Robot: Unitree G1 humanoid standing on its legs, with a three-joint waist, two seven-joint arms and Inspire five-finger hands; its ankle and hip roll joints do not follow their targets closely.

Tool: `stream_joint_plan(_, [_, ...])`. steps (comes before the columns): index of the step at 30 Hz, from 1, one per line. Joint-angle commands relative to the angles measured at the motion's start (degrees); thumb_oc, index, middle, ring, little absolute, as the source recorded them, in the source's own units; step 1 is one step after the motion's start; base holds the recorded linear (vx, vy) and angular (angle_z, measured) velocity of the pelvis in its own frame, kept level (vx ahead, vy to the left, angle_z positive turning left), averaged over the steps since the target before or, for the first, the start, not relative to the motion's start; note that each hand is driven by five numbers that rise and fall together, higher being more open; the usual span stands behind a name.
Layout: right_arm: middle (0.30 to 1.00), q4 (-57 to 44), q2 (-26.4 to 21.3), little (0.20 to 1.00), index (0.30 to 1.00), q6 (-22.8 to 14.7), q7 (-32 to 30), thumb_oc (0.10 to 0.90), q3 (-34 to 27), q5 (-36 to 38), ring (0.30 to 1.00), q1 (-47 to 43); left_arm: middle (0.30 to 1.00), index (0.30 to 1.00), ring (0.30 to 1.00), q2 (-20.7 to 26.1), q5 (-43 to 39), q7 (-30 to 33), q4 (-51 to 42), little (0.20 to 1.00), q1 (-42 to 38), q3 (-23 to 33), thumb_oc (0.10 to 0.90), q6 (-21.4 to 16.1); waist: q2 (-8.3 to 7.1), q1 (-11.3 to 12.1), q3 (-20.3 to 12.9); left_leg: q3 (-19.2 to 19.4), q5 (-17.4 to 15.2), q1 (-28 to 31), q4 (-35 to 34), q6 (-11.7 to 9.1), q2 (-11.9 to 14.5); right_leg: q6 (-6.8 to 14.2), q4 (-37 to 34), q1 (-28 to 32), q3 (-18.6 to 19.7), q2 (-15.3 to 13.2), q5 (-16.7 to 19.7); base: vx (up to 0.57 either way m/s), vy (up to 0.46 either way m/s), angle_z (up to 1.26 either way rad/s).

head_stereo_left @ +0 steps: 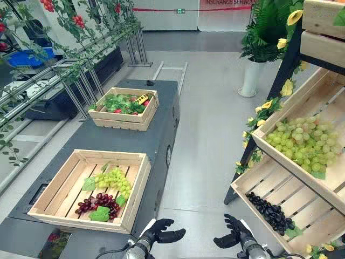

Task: Pick up the fruits from the basket on one side to the basket on the other side

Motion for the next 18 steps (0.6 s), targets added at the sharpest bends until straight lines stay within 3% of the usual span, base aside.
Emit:
stream_joint_plan(1, [0.900,1.3,0.9,0.900,0.900,-2.8,1.2,0.800,0.3,-0.7,0.900,-5.4,0.900,0.900,0.900,-0.9,1.4,0.2,1.7,0.900,-5.3,-1.4,0.800,-2.6,-1.73,0.1,1.9,2.7,-9.5,2.6,0.5,3.7,-5.3,1.2,3.1,1.5,0.9,-0.4,-6.2,-0.05,0.022,1.70])
stream_joint_plan(18, [0.900,1.0,1.1,0.900,0.900,-2.8,1.4,0.800,0.1,1.9,0.900,-5.5,0.900,0.900,0.900,-0.8,1.9,1.1,1.5,0.900,-5.8,-1.8,0.800,-2.5,-1.05,0.2,2.8,2.6,-9.0,1.9,0.5,3.5,-5.3,1.2,2.9,1.0,0.1,-0.8,-5.9,0.00,0.000,0.00])
